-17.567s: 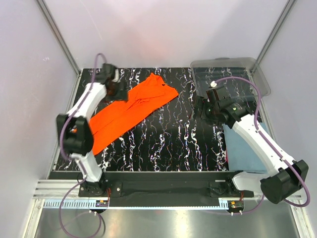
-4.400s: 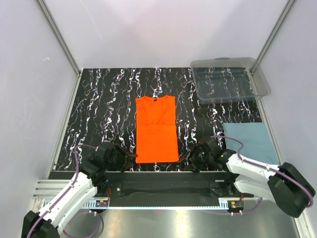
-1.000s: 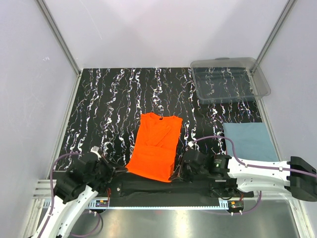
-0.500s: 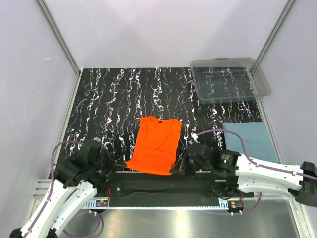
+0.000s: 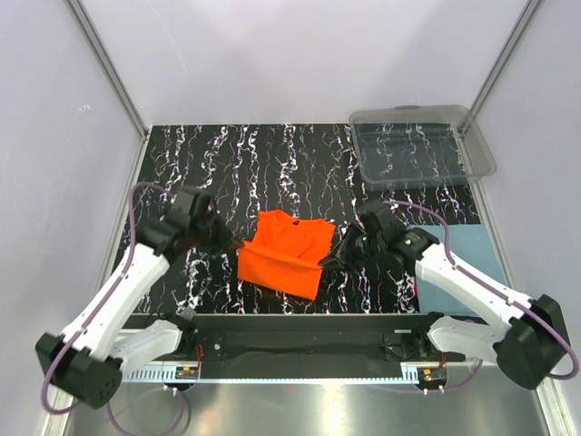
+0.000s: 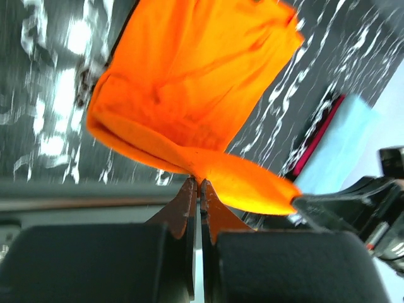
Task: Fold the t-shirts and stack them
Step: Fold the tshirt
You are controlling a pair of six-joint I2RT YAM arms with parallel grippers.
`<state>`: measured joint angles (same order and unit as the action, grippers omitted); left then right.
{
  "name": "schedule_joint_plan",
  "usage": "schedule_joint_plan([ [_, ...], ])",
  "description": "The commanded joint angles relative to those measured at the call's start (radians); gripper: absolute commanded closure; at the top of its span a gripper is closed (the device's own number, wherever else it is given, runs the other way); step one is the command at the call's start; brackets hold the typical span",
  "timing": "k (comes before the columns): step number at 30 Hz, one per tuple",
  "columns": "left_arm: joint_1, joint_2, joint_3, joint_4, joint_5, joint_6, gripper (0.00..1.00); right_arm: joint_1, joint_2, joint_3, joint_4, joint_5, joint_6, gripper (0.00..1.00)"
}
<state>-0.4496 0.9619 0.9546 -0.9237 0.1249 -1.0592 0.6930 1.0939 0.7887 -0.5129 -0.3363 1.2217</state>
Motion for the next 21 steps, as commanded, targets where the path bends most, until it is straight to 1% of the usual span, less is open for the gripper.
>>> schedule_joint_plan([
  [1, 0.075, 0.096, 0.087, 0.108, 0.031, 0.106, 1.00, -0.079, 0.058, 0.073, -0.009, -0.139, -0.103, 1.00],
  [9, 0.132, 0.296, 0.180, 0.212, 0.105, 0.177, 1.00, -0.220, 0.195, 0.171, -0.013, -0.254, -0.178, 1.00],
  [11, 0.140, 0.333, 0.220, 0.235, 0.116, 0.183, 1.00, -0.252, 0.230, 0.187, -0.015, -0.274, -0.195, 1.00],
  [16, 0.160, 0.480, 0.337, 0.259, 0.142, 0.206, 1.00, -0.317, 0.325, 0.242, -0.019, -0.334, -0.241, 1.00],
  [21, 0.173, 0.603, 0.417, 0.281, 0.174, 0.220, 1.00, -0.374, 0.403, 0.291, -0.029, -0.368, -0.278, 1.00],
])
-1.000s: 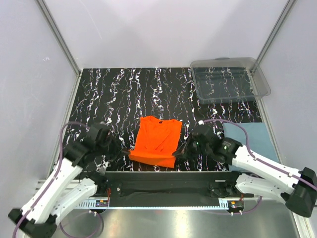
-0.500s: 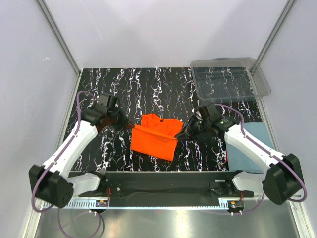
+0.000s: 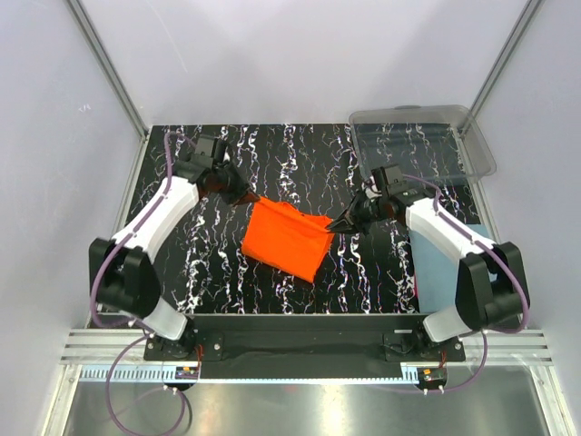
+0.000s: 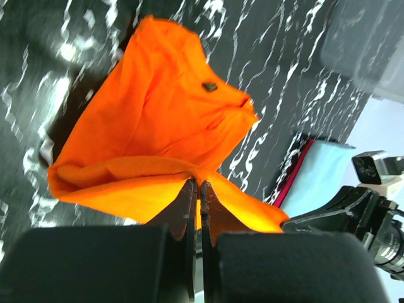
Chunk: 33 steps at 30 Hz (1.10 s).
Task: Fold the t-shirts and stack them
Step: Fold the tshirt
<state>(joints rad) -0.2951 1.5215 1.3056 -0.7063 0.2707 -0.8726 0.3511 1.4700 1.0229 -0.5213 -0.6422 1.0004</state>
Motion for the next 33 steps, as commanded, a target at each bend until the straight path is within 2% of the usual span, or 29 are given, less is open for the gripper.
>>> schedule_joint_plan([
  [1, 0.025, 0.078, 0.086, 0.067, 0.033, 0.035, 1.00, -0.040, 0.048, 0.062, -0.022, -0.065, -0.062, 1.00],
  [7, 0.033, 0.207, 0.171, 0.100, 0.076, 0.044, 1.00, -0.095, 0.133, 0.106, -0.031, -0.082, -0.109, 1.00],
  [11, 0.034, 0.313, 0.233, 0.114, 0.096, 0.043, 0.99, -0.109, 0.216, 0.140, -0.031, -0.103, -0.147, 0.96],
  [17, 0.043, 0.431, 0.326, 0.125, 0.099, 0.066, 0.96, -0.130, 0.337, 0.213, -0.031, -0.076, -0.213, 0.88],
  [20, 0.059, 0.499, 0.362, 0.143, 0.084, 0.110, 0.95, -0.141, 0.404, 0.281, -0.031, -0.039, -0.249, 0.80],
  [22, 0.074, 0.555, 0.395, 0.165, 0.087, 0.121, 0.87, -0.146, 0.453, 0.347, -0.039, 0.014, -0.282, 0.70],
  [24, 0.088, 0.603, 0.464, 0.169, 0.108, 0.138, 0.72, -0.147, 0.489, 0.429, -0.092, 0.079, -0.351, 0.66],
  [25, 0.090, 0.641, 0.490, 0.174, 0.114, 0.150, 0.73, -0.147, 0.495, 0.451, -0.103, 0.167, -0.380, 0.57],
  [26, 0.094, 0.655, 0.517, 0.174, 0.113, 0.161, 0.72, -0.149, 0.498, 0.469, -0.114, 0.200, -0.425, 0.55],
  [27, 0.102, 0.664, 0.555, 0.174, 0.113, 0.167, 0.61, -0.156, 0.515, 0.527, -0.171, 0.219, -0.449, 0.55],
  [28, 0.108, 0.669, 0.575, 0.177, 0.128, 0.164, 0.55, -0.158, 0.516, 0.557, -0.199, 0.255, -0.474, 0.55],
  [30, 0.113, 0.668, 0.625, 0.177, 0.194, 0.178, 0.53, -0.156, 0.481, 0.594, -0.241, 0.274, -0.520, 0.55],
  [33, 0.113, 0.579, 0.588, 0.177, 0.213, 0.210, 0.51, -0.152, 0.411, 0.557, -0.243, 0.274, -0.545, 0.53],
])
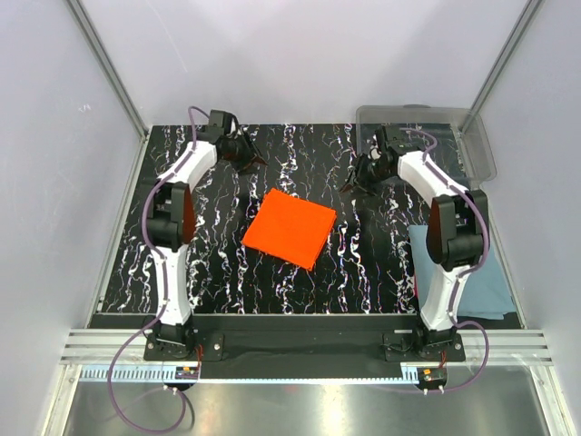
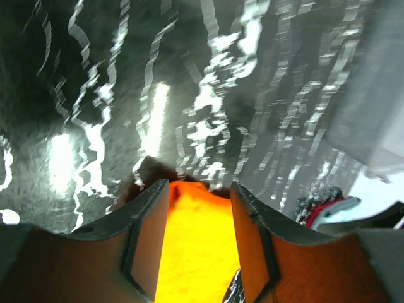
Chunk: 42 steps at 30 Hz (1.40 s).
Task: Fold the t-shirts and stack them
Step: Fold the tshirt
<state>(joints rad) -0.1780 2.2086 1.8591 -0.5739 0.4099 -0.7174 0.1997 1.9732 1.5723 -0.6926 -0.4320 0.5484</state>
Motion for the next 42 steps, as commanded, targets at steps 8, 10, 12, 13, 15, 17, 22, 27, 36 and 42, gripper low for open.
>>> schedule_joint_plan([
  [8, -0.031, -0.368, -0.328, 0.161, 0.197, 0.105, 0.56, 0.096, -0.226, -0.167, -0.019, 0.013, -0.113, 0.53],
  [10, -0.046, -0.394, -0.435, 0.285, 0.248, 0.073, 0.58, 0.142, -0.234, -0.193, 0.019, -0.010, -0.091, 0.55],
  [12, -0.060, -0.391, -0.526, 0.386, 0.309, 0.012, 0.62, 0.176, -0.229, -0.239, 0.120, -0.065, -0.035, 0.62],
  [13, -0.061, -0.373, -0.550, 0.493, 0.323, -0.008, 0.64, 0.184, -0.226, -0.264, 0.183, -0.164, -0.003, 0.69],
  [15, -0.057, -0.340, -0.616, 0.621, 0.374, -0.075, 0.68, 0.196, -0.199, -0.354, 0.410, -0.275, 0.134, 0.75],
  [17, -0.045, -0.267, -0.639, 0.805, 0.441, -0.173, 0.71, 0.236, -0.169, -0.389, 0.528, -0.384, 0.211, 0.78],
  [22, -0.012, -0.187, -0.672, 1.022, 0.492, -0.275, 0.75, 0.352, -0.068, -0.391, 0.570, -0.476, 0.199, 0.82],
  [27, -0.009, -0.123, -0.658, 0.932, 0.491, -0.186, 0.75, 0.369, -0.047, -0.491, 0.640, -0.490, 0.209, 0.83],
  [36, 0.003, -0.007, -0.531, 0.607, 0.425, 0.039, 0.76, 0.366, -0.073, -0.630, 0.666, -0.419, 0.194, 0.83],
  [42, 0.008, -0.260, -0.531, 0.361, 0.323, 0.182, 0.61, 0.365, -0.172, -0.698, 0.662, -0.389, 0.225, 0.82],
])
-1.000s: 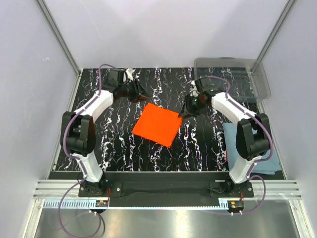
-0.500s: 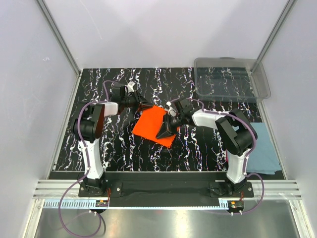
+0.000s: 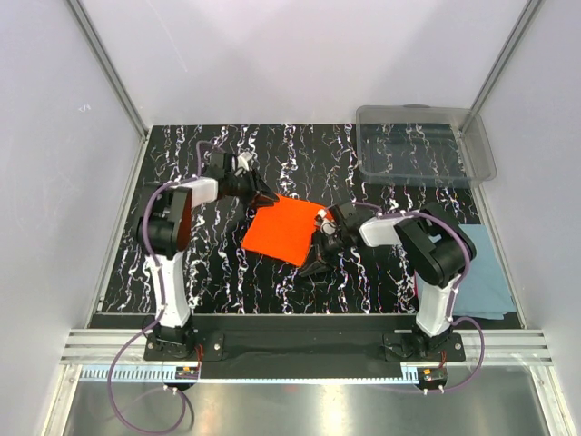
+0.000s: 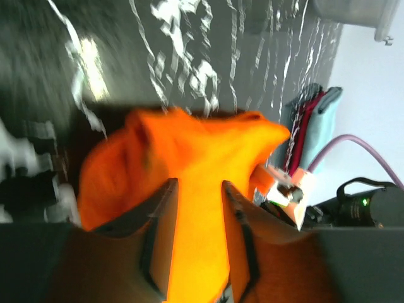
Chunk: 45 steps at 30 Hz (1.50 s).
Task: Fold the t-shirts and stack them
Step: Fold the tshirt, then neatly place the folded tshirt to the corner
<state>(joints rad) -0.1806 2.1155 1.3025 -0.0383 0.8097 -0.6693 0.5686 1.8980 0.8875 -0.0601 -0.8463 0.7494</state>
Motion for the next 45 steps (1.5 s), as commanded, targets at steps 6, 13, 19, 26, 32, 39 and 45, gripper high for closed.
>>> schedule_joint_plan([
  [6, 0.010, -0.443, -0.086, -0.278, -0.132, 0.168, 0.57, -0.010, -0.259, -0.033, -0.004, 0.123, 0.128, 0.75],
  [13, -0.120, -0.707, -0.267, -0.339, -0.260, 0.128, 0.50, -0.104, -0.480, -0.050, -0.233, 0.268, 0.082, 0.55],
  [19, -0.342, -1.053, -0.682, -0.050, -0.536, -0.383, 0.46, -0.259, -0.680, -0.084, -0.406, 0.335, -0.016, 0.43],
  [26, -0.531, -1.104, -0.990, 0.306, -0.807, -0.855, 0.18, -0.268, -0.711, -0.081, -0.504, 0.389, -0.104, 0.39],
  [32, -0.684, -0.881, -0.974, 0.505, -0.937, -0.943, 0.21, -0.273, -0.691, -0.079, -0.507, 0.408, -0.110, 0.36],
  [39, -0.767, -0.718, -0.957, 0.535, -1.041, -1.038, 0.26, -0.273, -0.715, -0.097, -0.503, 0.421, -0.093, 0.34],
  [45, -0.789, -0.626, -0.916, 0.514, -1.103, -1.079, 0.32, -0.273, -0.751, -0.154, -0.491, 0.426, -0.071, 0.33],
])
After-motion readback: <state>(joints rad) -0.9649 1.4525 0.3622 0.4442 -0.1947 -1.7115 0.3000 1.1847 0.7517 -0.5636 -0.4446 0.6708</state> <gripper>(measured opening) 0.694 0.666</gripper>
